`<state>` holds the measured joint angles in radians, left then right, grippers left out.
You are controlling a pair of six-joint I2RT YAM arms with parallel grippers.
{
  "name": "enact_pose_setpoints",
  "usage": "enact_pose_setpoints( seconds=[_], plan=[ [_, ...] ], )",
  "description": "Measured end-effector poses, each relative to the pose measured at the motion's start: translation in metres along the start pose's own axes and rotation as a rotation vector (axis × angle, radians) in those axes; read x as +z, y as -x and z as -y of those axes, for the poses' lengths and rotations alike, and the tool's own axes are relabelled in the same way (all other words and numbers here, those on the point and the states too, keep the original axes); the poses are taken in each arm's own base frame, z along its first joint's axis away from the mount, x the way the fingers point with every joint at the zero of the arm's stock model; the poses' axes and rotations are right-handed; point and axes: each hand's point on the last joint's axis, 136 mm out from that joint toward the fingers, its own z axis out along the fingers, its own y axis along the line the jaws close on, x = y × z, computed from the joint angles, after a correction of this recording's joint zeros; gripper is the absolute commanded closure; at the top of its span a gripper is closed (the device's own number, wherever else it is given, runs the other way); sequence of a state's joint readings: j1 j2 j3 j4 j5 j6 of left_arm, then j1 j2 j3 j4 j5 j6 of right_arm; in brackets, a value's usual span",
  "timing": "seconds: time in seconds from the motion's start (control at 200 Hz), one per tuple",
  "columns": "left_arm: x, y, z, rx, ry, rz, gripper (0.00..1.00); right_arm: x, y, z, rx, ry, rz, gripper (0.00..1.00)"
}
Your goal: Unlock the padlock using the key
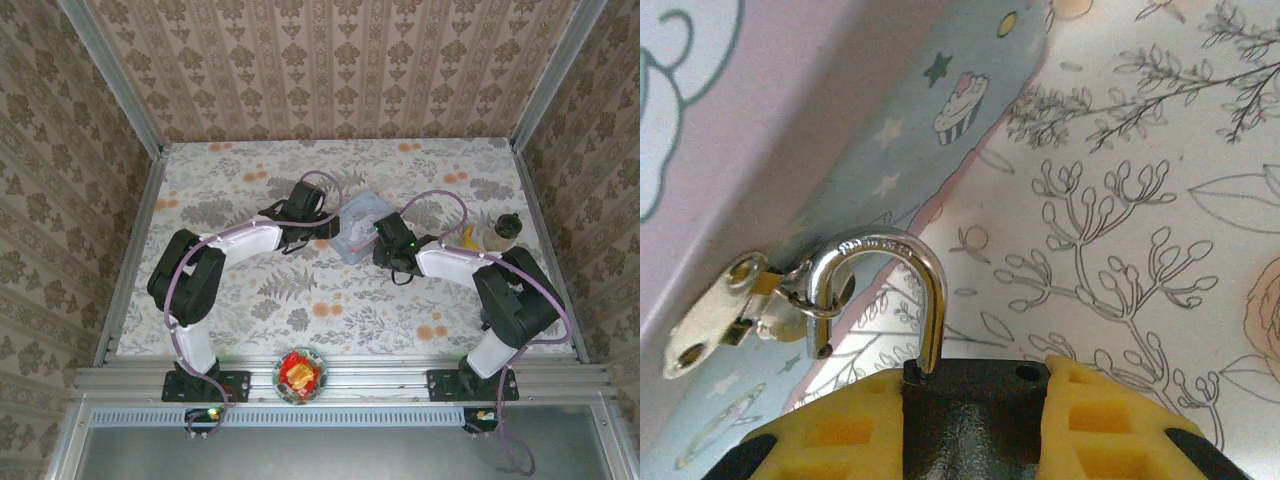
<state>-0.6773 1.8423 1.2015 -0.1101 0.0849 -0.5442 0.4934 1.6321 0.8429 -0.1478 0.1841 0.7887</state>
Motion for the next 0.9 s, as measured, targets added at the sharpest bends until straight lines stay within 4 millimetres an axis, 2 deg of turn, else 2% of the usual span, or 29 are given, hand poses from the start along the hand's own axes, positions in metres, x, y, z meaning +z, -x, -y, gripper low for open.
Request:
enact_pose_setpoints(
  seconds=[0.04,0.07,0.215,0.465,0.59,0.815,0.9],
  plan=[
    [0.000,0.000,0.000,-0.002,-0.001,0.002,0.58,0.000,0.003,0.000,0.013,0.002,0.010,1.00],
    [0.000,0.000,0.000,-0.003,0.000,0.004,0.62,0.000,0.005,0.000,0.024,0.002,0.019,1.00],
    [-0.002,0.001,-0.001,-0.003,0.002,0.010,0.63,0.000,0.014,-0.002,0.052,0.008,0.056,1.00],
    [-0.003,0.002,-0.003,-0.006,0.007,0.016,0.63,-0.002,0.007,-0.007,0.054,0.009,0.060,1.00],
    [-0.004,0.005,-0.008,-0.014,0.014,0.018,0.63,-0.010,-0.008,-0.012,0.049,0.021,0.058,1.00],
    [-0.009,0.004,-0.016,-0.026,0.022,0.025,0.62,-0.029,-0.050,-0.027,0.061,0.109,0.042,1.00],
    [-0.013,0.004,-0.023,-0.037,0.031,0.028,0.59,-0.032,-0.065,-0.029,0.062,0.117,0.030,1.00]
  ],
)
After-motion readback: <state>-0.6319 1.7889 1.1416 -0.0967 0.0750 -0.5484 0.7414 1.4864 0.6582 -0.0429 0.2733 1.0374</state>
